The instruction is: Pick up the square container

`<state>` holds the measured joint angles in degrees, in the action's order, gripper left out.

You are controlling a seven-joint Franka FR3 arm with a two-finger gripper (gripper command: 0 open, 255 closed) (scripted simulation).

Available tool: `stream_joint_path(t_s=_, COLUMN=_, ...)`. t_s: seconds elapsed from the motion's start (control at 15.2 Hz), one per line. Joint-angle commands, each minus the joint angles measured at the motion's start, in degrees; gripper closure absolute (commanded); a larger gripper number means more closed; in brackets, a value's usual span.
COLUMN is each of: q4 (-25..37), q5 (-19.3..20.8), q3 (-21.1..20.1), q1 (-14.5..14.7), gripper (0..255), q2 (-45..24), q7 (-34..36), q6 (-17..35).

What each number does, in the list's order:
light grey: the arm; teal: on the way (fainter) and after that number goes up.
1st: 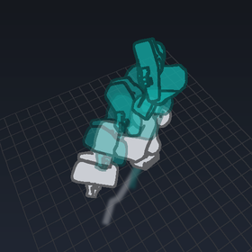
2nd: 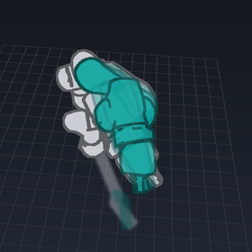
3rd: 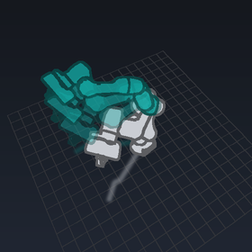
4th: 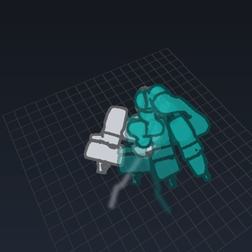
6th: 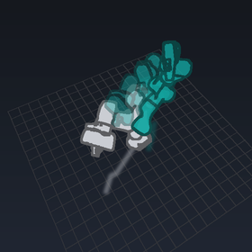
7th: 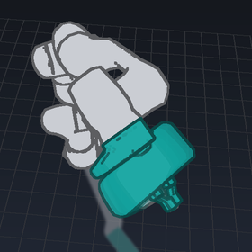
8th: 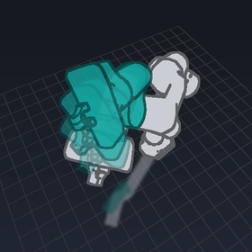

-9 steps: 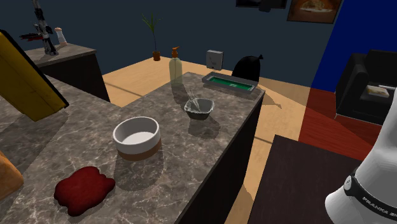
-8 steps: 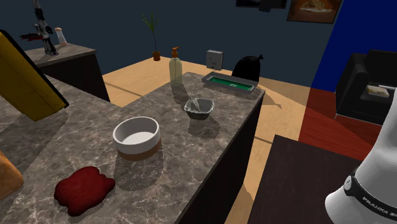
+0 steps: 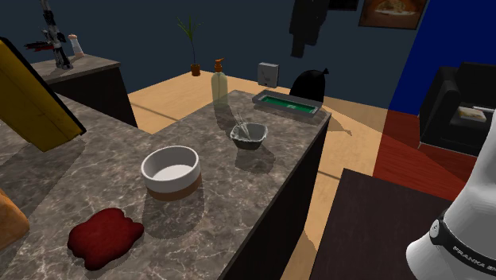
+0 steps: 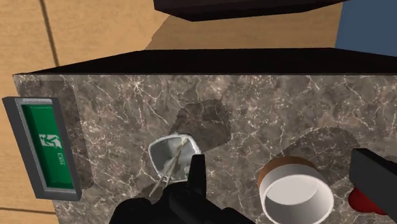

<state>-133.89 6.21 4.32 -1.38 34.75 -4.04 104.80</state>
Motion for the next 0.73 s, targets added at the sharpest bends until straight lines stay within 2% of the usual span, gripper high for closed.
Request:
stream_joint_path(t_s=0.0, q4=-0.38, q5=0.89, q3=0.12, q1=0.00, gripper=0, q2=-3.27, q7=-0.45, q6=3.21)
stream_joint_path(t_s=0.66, q4=1.30, q5=5.80, q3=1.02, q1=-0.71, gripper=0, q2=-22.22, q7=-1.99, q6=18.11)
